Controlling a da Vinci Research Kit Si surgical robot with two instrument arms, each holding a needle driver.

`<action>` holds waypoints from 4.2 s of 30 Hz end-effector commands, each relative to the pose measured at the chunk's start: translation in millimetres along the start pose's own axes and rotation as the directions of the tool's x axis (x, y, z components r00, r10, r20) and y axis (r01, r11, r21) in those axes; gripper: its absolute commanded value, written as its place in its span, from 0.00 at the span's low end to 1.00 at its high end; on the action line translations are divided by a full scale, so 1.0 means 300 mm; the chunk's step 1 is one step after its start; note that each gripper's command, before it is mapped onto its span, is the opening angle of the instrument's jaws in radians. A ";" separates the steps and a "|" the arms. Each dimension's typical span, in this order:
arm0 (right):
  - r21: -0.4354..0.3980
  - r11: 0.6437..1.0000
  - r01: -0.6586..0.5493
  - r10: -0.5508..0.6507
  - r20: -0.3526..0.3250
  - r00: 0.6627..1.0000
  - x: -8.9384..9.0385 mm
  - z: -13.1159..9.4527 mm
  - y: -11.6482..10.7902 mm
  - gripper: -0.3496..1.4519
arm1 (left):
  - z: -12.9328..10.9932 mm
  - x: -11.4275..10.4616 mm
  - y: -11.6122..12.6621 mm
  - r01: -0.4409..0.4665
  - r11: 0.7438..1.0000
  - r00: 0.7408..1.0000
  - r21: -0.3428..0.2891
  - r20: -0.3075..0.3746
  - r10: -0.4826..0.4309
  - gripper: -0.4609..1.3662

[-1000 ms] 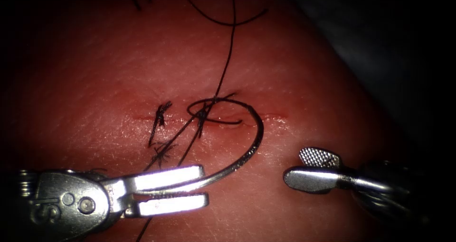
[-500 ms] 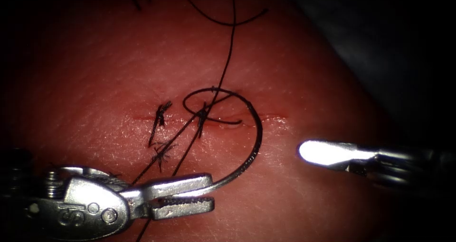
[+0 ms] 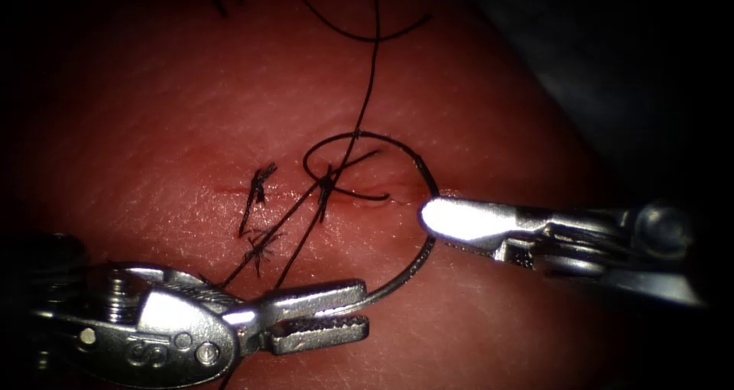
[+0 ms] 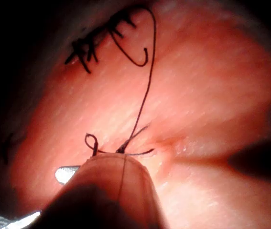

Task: Wound Closure
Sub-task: Hand over the needle from the left to the right gripper, then hand over the needle from the right to the left gripper

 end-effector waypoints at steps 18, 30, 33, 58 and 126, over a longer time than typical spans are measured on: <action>-0.082 0.996 0.038 -0.039 -0.008 0.999 0.0021 0.0018 -0.0007 0.00 | 0.0024 -0.0012 0.0021 0.001 1.000 0.999 -0.031 -0.053 -0.003 0.12; -0.061 0.960 0.275 -0.276 -0.025 0.961 0.0082 -0.0013 -0.0007 0.00 | 0.0018 -0.0005 0.0016 0.426 0.903 0.904 -0.059 -0.024 -0.428 0.94; -0.061 0.929 0.365 -0.367 -0.015 0.930 0.0092 -0.0025 -0.0005 0.00 | -0.0002 0.0002 0.0006 0.497 0.863 0.867 -0.089 0.023 -0.498 0.96; 0.219 0.308 0.926 -0.946 -0.031 0.322 0.0092 -0.0056 -0.0021 0.00 | 0.0097 0.0027 -0.0186 0.718 0.639 0.673 -0.275 0.507 -0.538 0.76; 0.422 -0.059 0.905 -0.971 -0.236 0.047 0.0016 -0.0050 -0.0048 0.00 | 0.0478 -0.0265 0.0033 0.733 0.054 0.601 -0.678 0.609 -0.517 0.59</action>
